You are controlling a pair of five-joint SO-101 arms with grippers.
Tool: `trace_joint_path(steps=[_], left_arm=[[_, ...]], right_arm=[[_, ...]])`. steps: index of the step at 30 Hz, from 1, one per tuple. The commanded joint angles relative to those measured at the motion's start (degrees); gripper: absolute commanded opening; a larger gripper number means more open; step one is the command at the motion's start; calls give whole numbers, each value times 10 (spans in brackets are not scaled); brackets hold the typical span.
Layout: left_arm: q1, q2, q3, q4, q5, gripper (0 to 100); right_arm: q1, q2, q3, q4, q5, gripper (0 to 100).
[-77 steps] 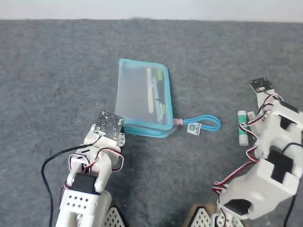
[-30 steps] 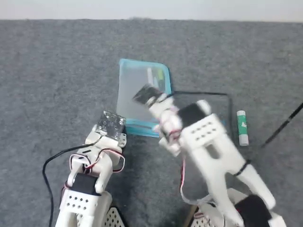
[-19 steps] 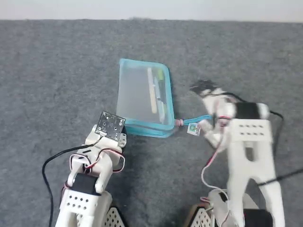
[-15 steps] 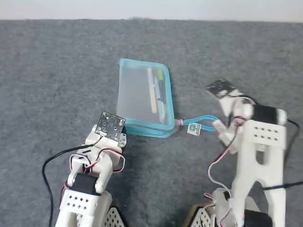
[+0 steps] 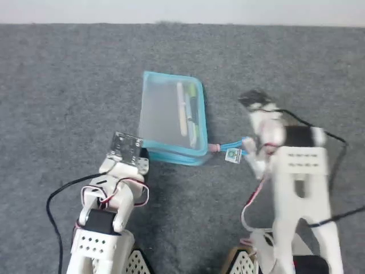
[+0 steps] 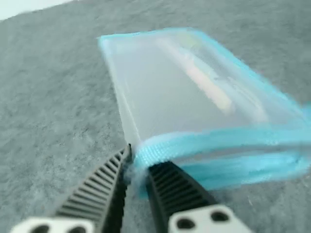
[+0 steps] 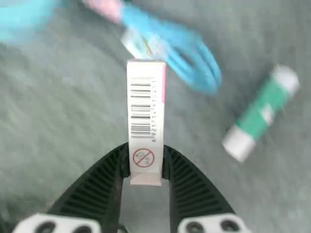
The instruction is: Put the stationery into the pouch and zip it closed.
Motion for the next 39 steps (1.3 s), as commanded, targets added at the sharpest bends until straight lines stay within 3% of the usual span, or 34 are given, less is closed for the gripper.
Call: trace_joint_path(steps=[1, 9, 15, 19, 32, 39], left_arm=[[-17, 1, -55, 0, 28, 12], [4, 1, -57, 7, 28, 12], [4, 1, -54, 6, 28, 12], [0, 1, -53, 8, 28, 12], [-1, 1, -52, -5, 28, 12], [4, 1, -52, -6, 28, 12]], right_arm=[[-131, -22, -3, -65, -80, 7], [-298, 0, 33, -175, -98, 6], [-303, 119, -18, -192, -100, 6], [-304, 167, -76, -151, -114, 6], [-306, 14, 34, -99, -80, 6], [-333, 23, 27, -81, -67, 6]])
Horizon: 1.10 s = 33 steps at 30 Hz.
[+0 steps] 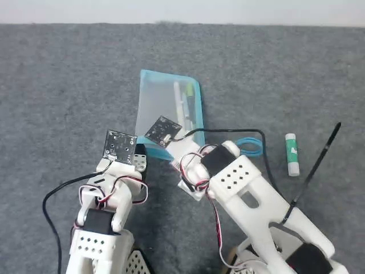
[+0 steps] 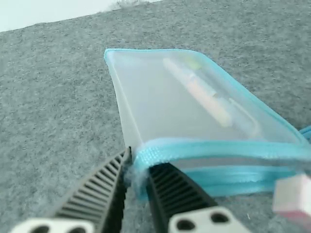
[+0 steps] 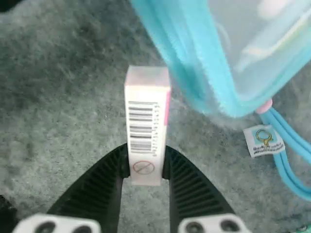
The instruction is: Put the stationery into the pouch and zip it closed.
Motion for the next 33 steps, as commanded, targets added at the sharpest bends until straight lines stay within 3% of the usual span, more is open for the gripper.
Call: trace_joint_path(steps=[1, 11, 21, 30, 33], left_arm=[[7, 1, -36, -6, 13, 12], [54, 1, -22, -7, 10, 12], [54, 1, -22, -7, 9, 12], [54, 1, -22, -7, 9, 12], [54, 1, -22, -7, 9, 12]], right_arm=[[-7, -3, -27, 8, 11, 6], [31, 207, -244, 96, -25, 6], [69, 325, -517, 240, -62, 6], [44, 401, -579, 243, -63, 12], [40, 405, -603, 262, -62, 56]])
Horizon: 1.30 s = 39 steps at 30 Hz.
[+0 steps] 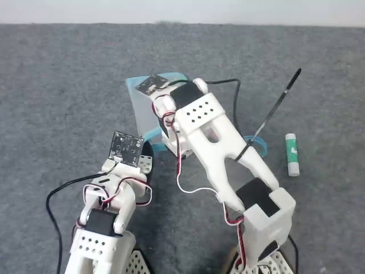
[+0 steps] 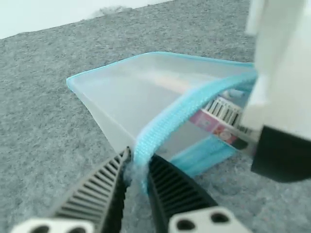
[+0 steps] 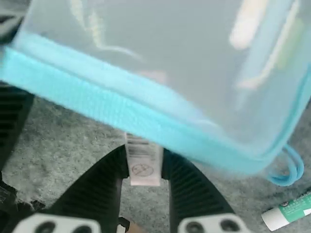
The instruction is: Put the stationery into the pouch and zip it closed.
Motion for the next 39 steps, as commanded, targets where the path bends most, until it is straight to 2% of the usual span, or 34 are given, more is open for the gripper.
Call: trace_joint_path(steps=[1, 5, 13, 16, 20, 25, 29, 35, 39], left_arm=[[9, 2, -21, -6, 4, 12], [9, 2, -21, -6, 4, 12], [9, 2, -20, -5, 4, 12], [8, 2, -15, -5, 4, 12], [4, 2, -9, -6, 4, 12], [4, 2, -4, -14, 4, 12], [4, 2, -3, -15, 4, 12], [4, 2, -3, -15, 4, 12], [4, 2, -3, -14, 4, 12]], right_arm=[[-7, -9, -66, 24, -9, 81], [-6, -13, -87, 33, -4, 141], [1, -12, -87, 33, -2, 137], [26, -20, -65, 36, 10, 118], [58, -87, 91, -18, 45, 5], [65, -269, 367, -142, 59, 97], [100, -406, 540, -200, 76, 127], [131, -571, 738, -232, 239, 131], [131, -646, 819, -256, 285, 131]])
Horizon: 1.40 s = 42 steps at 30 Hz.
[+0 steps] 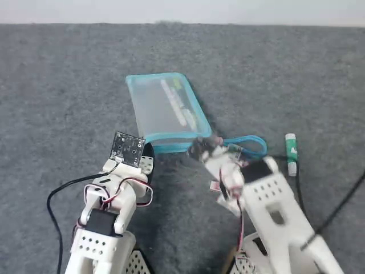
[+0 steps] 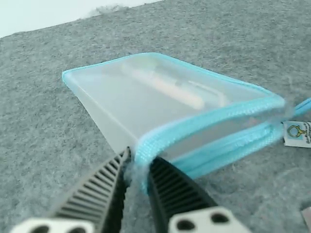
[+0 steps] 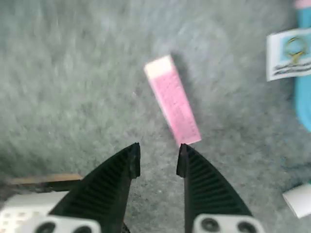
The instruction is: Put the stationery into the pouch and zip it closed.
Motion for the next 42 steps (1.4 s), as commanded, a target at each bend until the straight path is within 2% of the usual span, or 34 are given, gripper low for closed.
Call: trace_joint_path(steps=[1, 5, 13, 18, 27, 34, 42], left_arm=[[3, 2, -2, -14, 6, 12], [3, 2, -2, -13, 6, 12], [3, 2, 0, -14, 6, 12], [2, 2, 5, -24, 6, 12], [-13, 2, 4, -25, 6, 12], [-13, 2, 5, -24, -10, 12], [-13, 2, 11, -24, -17, 12]], right_arm=[[3, -71, 46, -33, 40, 131], [5, -68, 62, -62, 59, 131], [114, -14, 62, -154, 96, 128], [136, -9, 61, -195, 101, 126], [127, -2, 58, -175, 102, 131], [112, -2, 4, -62, 171, 131], [112, -2, 5, -65, 208, 131]])
